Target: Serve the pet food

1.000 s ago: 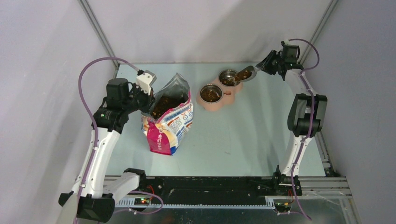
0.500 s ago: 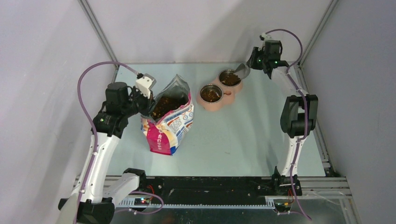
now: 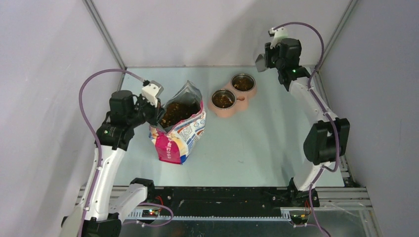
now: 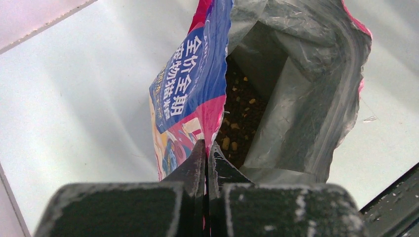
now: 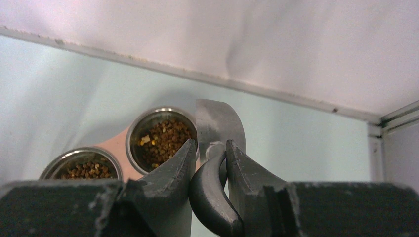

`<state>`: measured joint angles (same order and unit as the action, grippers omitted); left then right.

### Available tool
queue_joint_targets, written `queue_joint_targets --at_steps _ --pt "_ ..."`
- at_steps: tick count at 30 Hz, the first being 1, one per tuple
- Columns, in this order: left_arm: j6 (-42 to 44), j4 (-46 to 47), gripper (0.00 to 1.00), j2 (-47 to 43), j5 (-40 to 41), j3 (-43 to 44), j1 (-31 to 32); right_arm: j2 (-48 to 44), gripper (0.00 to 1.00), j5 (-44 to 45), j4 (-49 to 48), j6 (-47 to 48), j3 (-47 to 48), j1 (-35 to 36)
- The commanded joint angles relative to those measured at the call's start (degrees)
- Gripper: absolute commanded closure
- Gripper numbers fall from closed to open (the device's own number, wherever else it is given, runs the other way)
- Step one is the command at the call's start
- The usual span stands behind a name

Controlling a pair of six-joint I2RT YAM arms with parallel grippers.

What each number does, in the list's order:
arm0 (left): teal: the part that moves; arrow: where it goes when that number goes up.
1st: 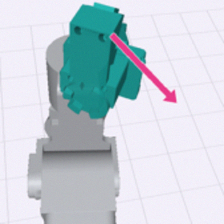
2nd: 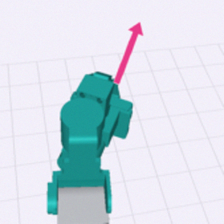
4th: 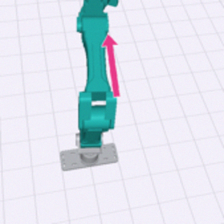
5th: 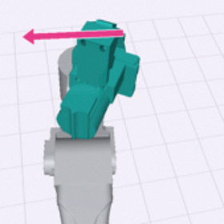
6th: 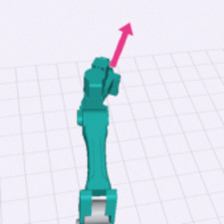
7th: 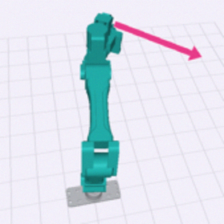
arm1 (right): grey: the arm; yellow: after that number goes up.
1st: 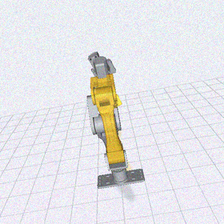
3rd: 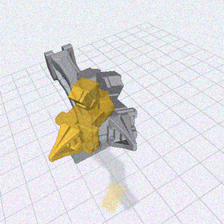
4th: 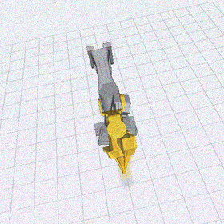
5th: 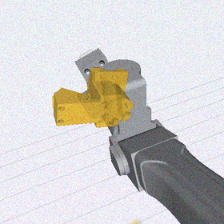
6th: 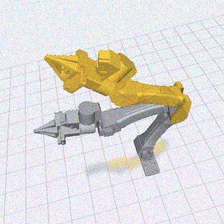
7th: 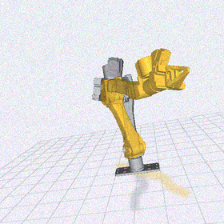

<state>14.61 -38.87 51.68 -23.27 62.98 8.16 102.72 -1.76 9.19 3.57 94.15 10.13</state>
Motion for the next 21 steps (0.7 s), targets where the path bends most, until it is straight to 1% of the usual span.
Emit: queue_joint_targets --at_steps 1,4,5,6,7,8,9,10,11,12,13,14,17,21 --pt "-5.02 0.63 1.00 -3.65 -5.22 1.09 -0.09 -7.73 1.00 3.04 -5.42 4.08 -1.03 1.93" --pt "-7.63 0.82 0.98 -3.77 -5.72 2.08 -0.12 -11.58 1.00 0.25 -1.88 3.47 -2.63 2.73" --pt "-8.89 1.08 0.96 -3.89 -5.80 2.33 -0.09 -13.62 1.00 -2.07 -0.57 3.44 -2.78 3.26" --pt "-9.97 1.30 0.94 -4.01 -5.81 2.28 -0.08 -14.53 1.00 -3.14 3.03 3.49 -2.72 3.59" --pt "-10.40 1.93 0.89 -4.26 -5.76 2.21 -0.08 -16.44 1.00 -5.14 4.92 3.44 -2.36 4.11" --pt "-11.19 2.25 0.87 -4.37 -5.65 2.05 -0.08 -17.22 1.00 -6.26 8.84 2.69 -2.07 4.44" --pt "-11.45 2.73 0.78 -4.39 -5.56 2.06 -0.08 -18.98 1.00 -8.42 12.10 2.06 -1.12 4.45" --pt "-12.15 2.87 0.74 -4.39 -4.73 2.37 -0.08 -19.76 1.00 -9.31 13.41 1.02 -0.48 4.41" --pt "-12.59 2.87 0.67 -4.22 -4.00 2.61 -0.08 -21.14 1.00 -10.63 15.07 0.44 0.81 4.44" --pt "-13.16 2.72 0.63 -4.04 -2.47 3.18 -0.08 -21.80 1.00 -10.98 15.55 -0.86 1.58 4.37" --pt "-13.27 1.97 0.56 -3.65 -1.64 3.50 -0.08 -22.92 1.00 -11.36 16.05 -1.51 2.98 4.32" --pt "-13.35 1.15 0.51 -3.36 -0.30 4.40 -0.08 -23.49 1.00 -11.52 16.13 -2.73 3.54 4.36" --pt "-13.23 -1.94 0.47 -0.30 0.76 6.16 -0.07 -26.02 1.00 -12.96 15.90 -5.92 4.39 4.43" --pt "-13.04 -5.82 0.48 4.48 1.24 7.29 0.07 -27.57 1.00 -16.62 16.53 -8.41 4.41 5.96"
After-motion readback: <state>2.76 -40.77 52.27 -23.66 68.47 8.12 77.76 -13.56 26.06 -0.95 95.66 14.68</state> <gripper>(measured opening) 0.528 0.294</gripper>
